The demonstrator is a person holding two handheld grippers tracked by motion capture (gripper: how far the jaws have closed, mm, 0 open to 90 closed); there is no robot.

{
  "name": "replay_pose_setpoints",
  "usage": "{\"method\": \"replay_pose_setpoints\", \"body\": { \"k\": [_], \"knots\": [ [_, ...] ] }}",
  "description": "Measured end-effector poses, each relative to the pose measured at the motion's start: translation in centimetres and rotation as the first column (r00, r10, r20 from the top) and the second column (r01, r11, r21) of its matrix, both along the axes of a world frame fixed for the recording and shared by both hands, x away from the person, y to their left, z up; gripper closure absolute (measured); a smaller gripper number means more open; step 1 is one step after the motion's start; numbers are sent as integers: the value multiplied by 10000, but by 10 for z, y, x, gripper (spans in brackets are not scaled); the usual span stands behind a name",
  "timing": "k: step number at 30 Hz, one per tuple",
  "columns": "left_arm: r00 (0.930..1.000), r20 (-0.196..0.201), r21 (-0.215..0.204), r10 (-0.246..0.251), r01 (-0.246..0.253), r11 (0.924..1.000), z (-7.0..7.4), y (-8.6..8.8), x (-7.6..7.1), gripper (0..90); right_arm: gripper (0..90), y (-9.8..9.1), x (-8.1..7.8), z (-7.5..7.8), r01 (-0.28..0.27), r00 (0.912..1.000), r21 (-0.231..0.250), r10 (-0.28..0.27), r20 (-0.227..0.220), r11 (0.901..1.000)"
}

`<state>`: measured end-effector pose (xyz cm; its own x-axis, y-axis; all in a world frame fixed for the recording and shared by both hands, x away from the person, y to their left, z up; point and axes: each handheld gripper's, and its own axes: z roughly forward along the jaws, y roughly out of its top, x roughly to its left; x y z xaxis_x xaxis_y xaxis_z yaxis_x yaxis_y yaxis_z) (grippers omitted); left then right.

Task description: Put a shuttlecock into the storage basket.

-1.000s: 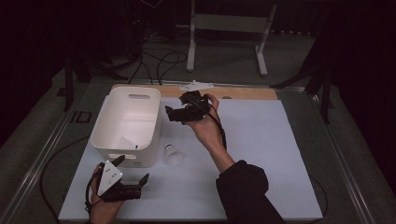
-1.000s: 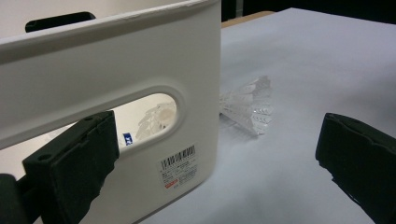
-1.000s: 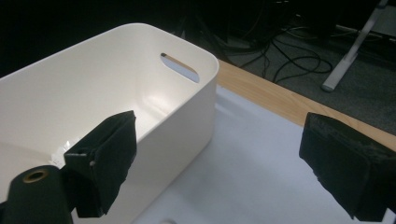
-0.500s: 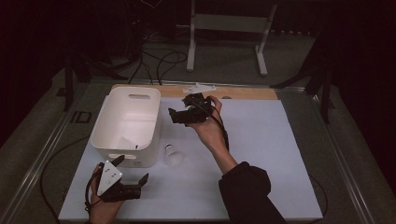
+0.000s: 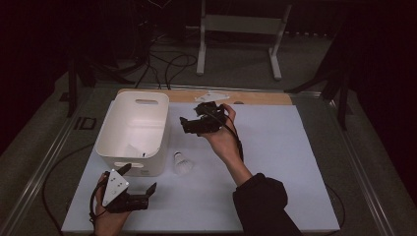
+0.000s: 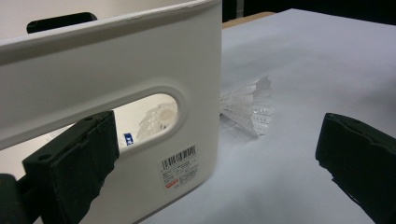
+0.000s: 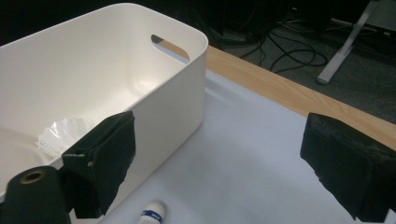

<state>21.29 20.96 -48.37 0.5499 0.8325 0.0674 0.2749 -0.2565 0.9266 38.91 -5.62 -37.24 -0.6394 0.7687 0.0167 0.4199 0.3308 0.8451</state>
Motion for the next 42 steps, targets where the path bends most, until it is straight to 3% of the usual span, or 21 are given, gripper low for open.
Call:
{"method": "replay_pose_setpoints", "body": {
  "k": [42],
  "knots": [
    [10000, 14, 8, -2, 2, 10000, 0, 0, 0, 0, 97, -2, -11, -34, -210, 9980, -403, 186, -597, 9990]
  ]
}}
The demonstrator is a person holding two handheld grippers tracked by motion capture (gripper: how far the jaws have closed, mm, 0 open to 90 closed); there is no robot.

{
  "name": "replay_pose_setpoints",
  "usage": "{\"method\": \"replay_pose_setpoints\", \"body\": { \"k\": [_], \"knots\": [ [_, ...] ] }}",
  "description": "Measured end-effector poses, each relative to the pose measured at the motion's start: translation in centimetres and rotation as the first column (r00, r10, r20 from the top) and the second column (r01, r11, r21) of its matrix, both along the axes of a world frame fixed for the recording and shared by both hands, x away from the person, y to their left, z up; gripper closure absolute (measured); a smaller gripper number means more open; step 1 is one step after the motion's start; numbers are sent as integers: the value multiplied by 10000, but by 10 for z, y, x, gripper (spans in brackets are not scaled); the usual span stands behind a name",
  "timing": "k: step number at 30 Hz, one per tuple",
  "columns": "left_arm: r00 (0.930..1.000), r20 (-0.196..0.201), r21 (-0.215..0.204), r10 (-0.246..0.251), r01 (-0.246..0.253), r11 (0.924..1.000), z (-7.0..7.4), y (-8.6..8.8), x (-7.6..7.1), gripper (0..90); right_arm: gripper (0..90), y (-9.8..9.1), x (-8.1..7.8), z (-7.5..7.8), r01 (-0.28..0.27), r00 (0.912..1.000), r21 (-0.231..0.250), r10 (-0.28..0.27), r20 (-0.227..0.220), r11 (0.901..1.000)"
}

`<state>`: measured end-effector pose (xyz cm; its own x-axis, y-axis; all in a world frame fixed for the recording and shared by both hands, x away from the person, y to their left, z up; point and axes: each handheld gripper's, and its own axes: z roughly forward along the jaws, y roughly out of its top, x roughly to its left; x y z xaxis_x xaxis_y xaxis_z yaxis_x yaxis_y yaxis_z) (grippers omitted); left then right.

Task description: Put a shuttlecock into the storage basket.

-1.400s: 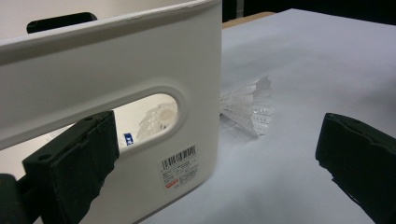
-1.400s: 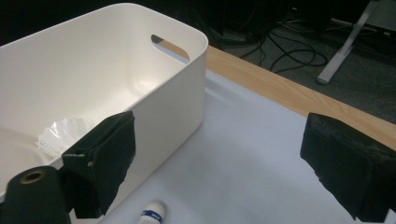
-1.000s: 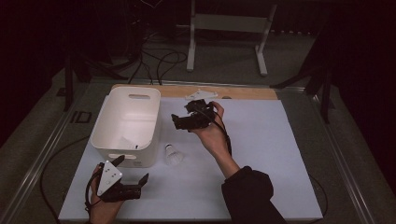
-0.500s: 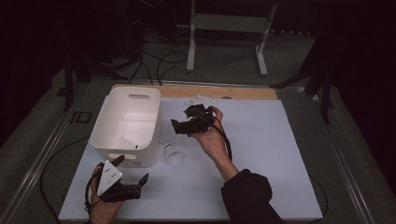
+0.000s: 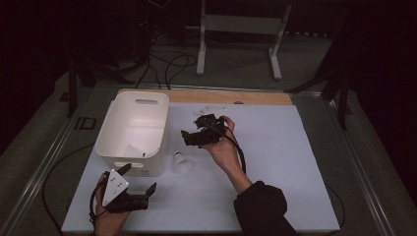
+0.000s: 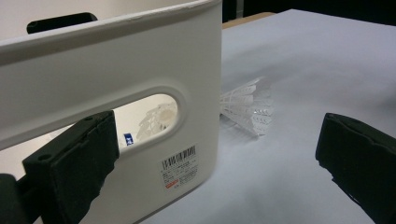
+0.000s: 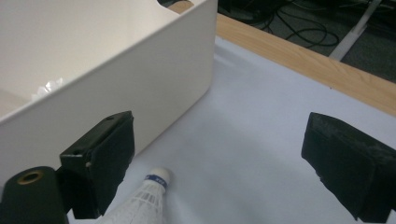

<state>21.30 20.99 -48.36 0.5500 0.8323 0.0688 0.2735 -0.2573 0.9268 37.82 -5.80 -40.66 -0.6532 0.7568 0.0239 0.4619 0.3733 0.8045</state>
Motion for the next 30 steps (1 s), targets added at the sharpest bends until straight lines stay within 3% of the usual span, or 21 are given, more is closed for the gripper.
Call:
{"method": "replay_pose_setpoints", "body": {
  "k": [30],
  "knots": [
    [10000, -17, 17, -3, 3, 10000, 0, 0, 0, 0, 114, -4, -13, -34, -312, 9980, -573, 280, -570, 9979]
  ]
}}
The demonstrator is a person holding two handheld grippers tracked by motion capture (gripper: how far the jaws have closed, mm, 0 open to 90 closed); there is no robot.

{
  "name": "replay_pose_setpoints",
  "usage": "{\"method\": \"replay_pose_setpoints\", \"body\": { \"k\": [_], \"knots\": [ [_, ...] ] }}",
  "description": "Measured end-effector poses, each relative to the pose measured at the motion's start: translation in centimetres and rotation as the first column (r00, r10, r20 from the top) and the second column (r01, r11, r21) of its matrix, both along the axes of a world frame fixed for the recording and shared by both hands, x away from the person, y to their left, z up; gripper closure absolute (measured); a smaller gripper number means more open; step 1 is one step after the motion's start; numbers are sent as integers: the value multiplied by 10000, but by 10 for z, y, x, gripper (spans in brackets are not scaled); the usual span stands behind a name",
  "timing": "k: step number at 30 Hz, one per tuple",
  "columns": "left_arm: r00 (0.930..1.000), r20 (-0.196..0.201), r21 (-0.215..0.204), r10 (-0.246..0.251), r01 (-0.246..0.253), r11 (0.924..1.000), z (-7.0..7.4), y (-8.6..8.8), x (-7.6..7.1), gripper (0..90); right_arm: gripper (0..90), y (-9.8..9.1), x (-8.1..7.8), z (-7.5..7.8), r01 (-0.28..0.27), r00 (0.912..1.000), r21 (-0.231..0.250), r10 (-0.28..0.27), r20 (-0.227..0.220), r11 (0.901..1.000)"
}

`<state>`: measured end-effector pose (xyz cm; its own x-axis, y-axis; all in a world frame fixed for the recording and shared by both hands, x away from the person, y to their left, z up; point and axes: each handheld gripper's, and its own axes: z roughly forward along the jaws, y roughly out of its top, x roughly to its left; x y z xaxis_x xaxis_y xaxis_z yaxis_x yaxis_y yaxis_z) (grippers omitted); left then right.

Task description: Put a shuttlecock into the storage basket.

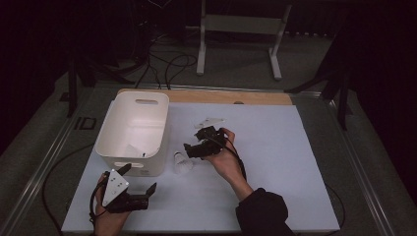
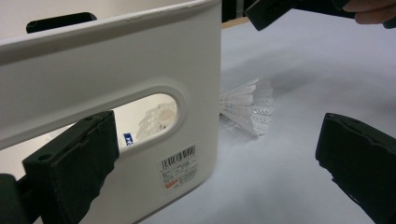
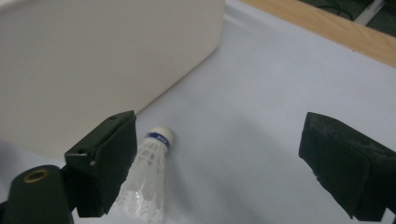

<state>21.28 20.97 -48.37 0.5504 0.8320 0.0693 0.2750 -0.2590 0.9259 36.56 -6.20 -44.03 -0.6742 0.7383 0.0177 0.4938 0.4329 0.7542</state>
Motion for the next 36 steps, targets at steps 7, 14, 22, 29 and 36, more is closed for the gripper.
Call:
{"method": "replay_pose_setpoints", "body": {
  "k": [7, 14, 22, 29, 36],
  "knots": [
    [10000, -16, 4, -4, 4, 10000, 0, 0, 0, 0, 115, -2, -5, -7, -130, 9999, -168, 129, -108, 9998],
    [10000, -18, -10, -2, 2, 10000, 0, 0, 0, 0, 115, -3, -8, -13, -238, 9994, -348, 228, -269, 9991],
    [10000, -14, -18, -2, 2, 10000, 0, 0, 0, 0, 115, 1, -13, -19, -523, 9982, -725, 501, -318, 9960],
    [10000, -17, -22, -9, 9, 10000, 0, -1, 0, 0, 130, 2, -16, -24, -609, 9976, -885, 576, -394, 9942],
    [10000, -20, -16, -2, 2, 10000, 0, 0, 0, 0, 133, 4, -19, -31, -894, 9946, -1077, 831, -617, 9902]
  ]
}}
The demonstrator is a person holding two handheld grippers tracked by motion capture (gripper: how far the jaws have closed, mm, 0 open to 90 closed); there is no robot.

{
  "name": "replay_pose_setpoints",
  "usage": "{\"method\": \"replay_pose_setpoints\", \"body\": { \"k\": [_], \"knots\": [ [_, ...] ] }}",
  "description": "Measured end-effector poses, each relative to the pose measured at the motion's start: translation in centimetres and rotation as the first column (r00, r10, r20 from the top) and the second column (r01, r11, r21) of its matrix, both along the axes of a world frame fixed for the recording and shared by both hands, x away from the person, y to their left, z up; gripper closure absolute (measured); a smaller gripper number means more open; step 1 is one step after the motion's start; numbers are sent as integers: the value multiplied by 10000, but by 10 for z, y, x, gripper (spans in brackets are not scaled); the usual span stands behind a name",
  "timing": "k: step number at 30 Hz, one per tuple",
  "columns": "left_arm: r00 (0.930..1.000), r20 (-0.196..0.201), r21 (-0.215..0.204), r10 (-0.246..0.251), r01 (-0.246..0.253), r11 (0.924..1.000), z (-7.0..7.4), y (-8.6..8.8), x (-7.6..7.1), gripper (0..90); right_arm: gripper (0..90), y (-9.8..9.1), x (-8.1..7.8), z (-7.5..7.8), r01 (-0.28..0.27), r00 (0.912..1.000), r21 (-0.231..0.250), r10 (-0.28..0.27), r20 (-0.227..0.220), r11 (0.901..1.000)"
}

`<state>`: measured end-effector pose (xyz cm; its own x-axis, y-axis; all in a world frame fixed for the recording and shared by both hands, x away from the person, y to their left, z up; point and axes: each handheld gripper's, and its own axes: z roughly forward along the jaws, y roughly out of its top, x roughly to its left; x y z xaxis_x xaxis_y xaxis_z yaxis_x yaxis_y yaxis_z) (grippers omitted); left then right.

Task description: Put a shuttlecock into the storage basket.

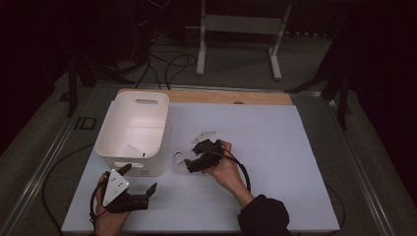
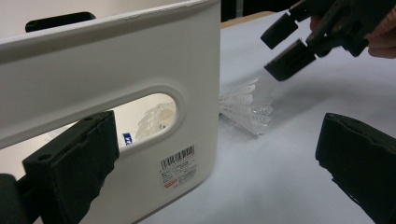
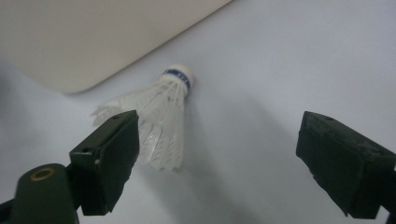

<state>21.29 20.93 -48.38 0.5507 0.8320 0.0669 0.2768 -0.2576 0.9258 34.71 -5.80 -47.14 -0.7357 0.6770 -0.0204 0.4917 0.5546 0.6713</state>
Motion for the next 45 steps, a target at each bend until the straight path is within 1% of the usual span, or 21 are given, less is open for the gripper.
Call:
{"method": "replay_pose_setpoints", "body": {
  "k": [5, 7, 11, 14, 17, 18, 19, 20, 21, 24, 25, 26, 27, 28, 29, 30, 31, 34, 39, 43, 45],
  "knots": [
    [10000, 8, 5, 8, -8, 10000, 0, 0, 0, 0, 136, 2, -1, -3, -152, 9999, -128, 151, -31, 9998],
    [10000, 10, 9, 5, -5, 10000, 0, 0, 0, 0, 145, 6, -2, -6, -250, 9997, -345, 250, 5, 9991],
    [10000, 12, 11, 3, -3, 10000, 0, 0, 0, 0, 161, 8, -1, -8, -270, 9996, -474, 272, 27, 9985],
    [10000, 4, 12, 2, -2, 10000, 0, 0, 0, 0, 233, 15, -2, -11, -369, 9993, -603, 366, -51, 9975],
    [10000, 14, 16, 1, -1, 10000, 0, 0, 0, 0, 247, 18, -1, -12, -483, 9988, -684, 481, -41, 9965],
    [10000, 10, 15, 12, -12, 10000, 0, 0, 0, 0, 266, 18, -1, -12, -483, 9988, -684, 481, -41, 9965],
    [10000, 10, 14, 8, -8, 10000, 0, 0, 0, 0, 317, 22, 0, -13, -589, 9982, -724, 594, 53, 9956],
    [10000, 14, 20, 1, -1, 10000, 0, 0, 0, 0, 336, 23, 0, -13, -600, 9981, -720, 608, 82, 9956],
    [10000, 9, 12, -2, 2, 10000, 0, 0, 0, 0, 397, 26, 0, -12, -659, 9975, -781, 675, 189, 9948],
    [10000, 8, 9, 7, -7, 10000, 0, 0, 0, 0, 464, 30, 0, -11, -750, 9962, -913, 787, 376, 9930],
    [10000, 12, 11, 1, -1, 10000, 0, 0, 0, 0, 486, 31, 0, -11, -799, 9957, -874, 836, 392, 9930],
    [10000, 6, 16, 4, -4, 10000, 0, 0, 0, 0, 486, 31, 0, -11, -799, 9957, -874, 836, 392, 9930],
    [10000, 7, 17, 2, -2, 10000, 0, 0, 0, 0, 537, 33, 1, -11, -840, 9954, -892, 878, 394, 9925],
    [10000, 7, 17, 2, -2, 10000, 0, 0, 0, 0, 537, 33, 1, -11, -840, 9954, -892, 878, 394, 9925],
    [10000, 7, 16, 0, 0, 10000, 0, 0, 0, 0, 593, 35, 2, -12, -901, 9949, -885, 937, 376, 9920],
    [10000, 5, 18, 2, -2, 10000, 0, 0, 0, 0, 620, 36, 3, -13, -930, 9948, -944, 965, 336, 9912],
    [10000, 1, 15, 4, -4, 10000, 0, 0, 0, 0, 620, 36, 3, -13, -930, 9948, -944, 965, 336, 9912],
    [10000, 7, 19, -3, 3, 10000, 0, 0, 0, 0, 691, 38, 4, -14, -948, 9947, -959, 982, 312, 9909],
    [10000, 7, 15, 8, -8, 10000, 0, 0, 0, 0, 795, 40, 5, -14, -881, 9948, -939, 924, 424, 9917],
    [10000, 6, 19, 3, -3, 10000, 0, 0, 0, 0, 849, 41, 5, -13, -973, 9937, -908, 1018, 462, 9911],
    [10000, 3, 14, 1, -1, 10000, 0, 0, 0, 0, 868, 42, 5, -13, -953, 9942, -911, 993, 408, 9913]
  ]
}}
